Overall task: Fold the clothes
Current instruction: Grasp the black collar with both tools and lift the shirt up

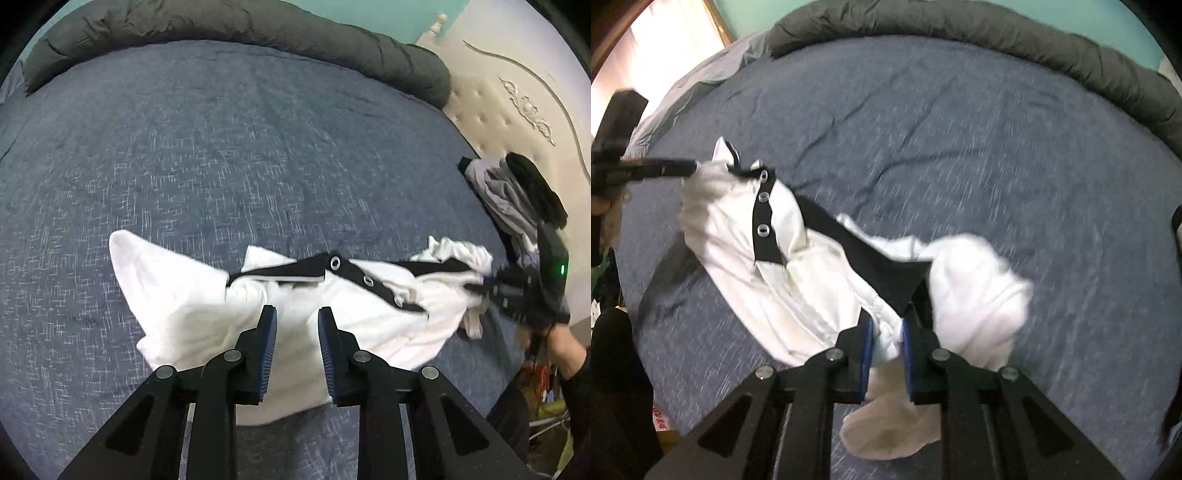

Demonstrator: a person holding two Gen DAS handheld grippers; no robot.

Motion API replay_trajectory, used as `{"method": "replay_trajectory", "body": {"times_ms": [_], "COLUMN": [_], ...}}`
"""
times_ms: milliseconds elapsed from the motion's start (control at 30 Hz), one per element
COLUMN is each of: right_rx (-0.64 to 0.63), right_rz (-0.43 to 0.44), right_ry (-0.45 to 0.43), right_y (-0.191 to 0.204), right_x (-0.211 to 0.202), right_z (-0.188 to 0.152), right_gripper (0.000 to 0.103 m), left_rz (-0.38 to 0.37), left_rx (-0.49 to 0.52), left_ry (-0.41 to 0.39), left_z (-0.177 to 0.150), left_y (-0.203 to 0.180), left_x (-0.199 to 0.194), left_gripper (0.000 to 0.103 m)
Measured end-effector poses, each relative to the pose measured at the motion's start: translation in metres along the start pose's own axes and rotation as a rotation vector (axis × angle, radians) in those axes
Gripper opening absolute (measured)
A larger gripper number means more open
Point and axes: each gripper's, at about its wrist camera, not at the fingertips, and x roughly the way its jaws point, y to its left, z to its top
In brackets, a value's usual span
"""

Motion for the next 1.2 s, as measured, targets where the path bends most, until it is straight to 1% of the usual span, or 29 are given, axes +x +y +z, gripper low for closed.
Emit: {"method": "replay_trajectory", "body": {"times_ms": [67, 133, 167, 200, 267, 367, 467, 567, 633, 733, 767, 800, 867, 967, 1100, 1200], "right_rx": [0.02, 0.053, 0.073, 0.095, 0.129, 0.112, 0.055, -0.017, -0.037, -0.051, -0.057, -0.061, -0.06, -0.099, -0.107, -0.074], "right_rz": [0.013, 0.022, 0.026, 0.036, 0.055, 0.049, 0.06, 0.061, 0.056, 0.039, 0.035, 0.027, 0.018, -0.02, -0.096, -0.135], "right_ry": [0.013, 0.014, 0.007, -0.014, -0.057, -0.113, -0.074, -0.011, 0.021, 0.048, 0.053, 0.035, -0.037, -0.126, -0.231, -0.285], "right_y": [-0.004, -0.011, -0.013, -0.017, -0.022, -0.02, -0.007, 0.008, 0.014, 0.017, 0.018, 0.018, 0.019, 0.024, 0.018, 0.006], "right_x": [-0.003, -0.006, -0.007, -0.013, -0.023, -0.029, -0.014, 0.018, 0.034, 0.045, 0.049, 0.046, 0.028, -0.003, -0.047, -0.069], "right_z": [-0.006, -0.007, -0.005, -0.003, 0.004, 0.023, 0.044, 0.058, 0.062, 0.062, 0.062, 0.063, 0.065, 0.067, 0.068, 0.066], "right_gripper": [0.016, 0.03, 0.043, 0.047, 0.048, 0.049, 0.049, 0.048, 0.045, 0.025, 0.011, 0.008, 0.006, 0.006, 0.005, 0.005], "left_rz": [0.004, 0.018, 0.017, 0.012, 0.003, -0.009, -0.013, -0.02, -0.025, -0.027, -0.027, -0.028, -0.031, -0.036, -0.041, -0.056], "left_rx": [-0.005, -0.001, -0.001, -0.004, -0.004, -0.006, -0.016, -0.022, -0.022, -0.022, -0.024, -0.027, -0.03, -0.034, -0.038, -0.039], "left_ry": [-0.006, -0.007, -0.01, -0.017, -0.027, -0.036, -0.04, -0.041, -0.039, -0.042, -0.043, -0.045, -0.049, -0.059, -0.074, -0.071], "left_z": [0.005, 0.009, 0.011, 0.013, 0.014, 0.014, 0.012, 0.01, 0.009, 0.006, 0.006, 0.006, 0.006, 0.009, 0.012, 0.015], "left_y": [0.003, 0.004, 0.005, 0.005, 0.005, 0.006, 0.009, 0.012, 0.014, 0.017, 0.018, 0.019, 0.02, 0.017, 0.013, 0.003], "left_x": [-0.002, 0.001, 0.002, 0.002, 0.001, 0.0, 0.0, -0.002, -0.005, -0.009, -0.01, -0.011, -0.013, -0.017, -0.021, -0.022], "left_gripper": [0.029, 0.029, 0.029, 0.029, 0.029, 0.029, 0.029, 0.029, 0.029, 0.03, 0.03, 0.031, 0.031, 0.032, 0.033, 0.035]}}
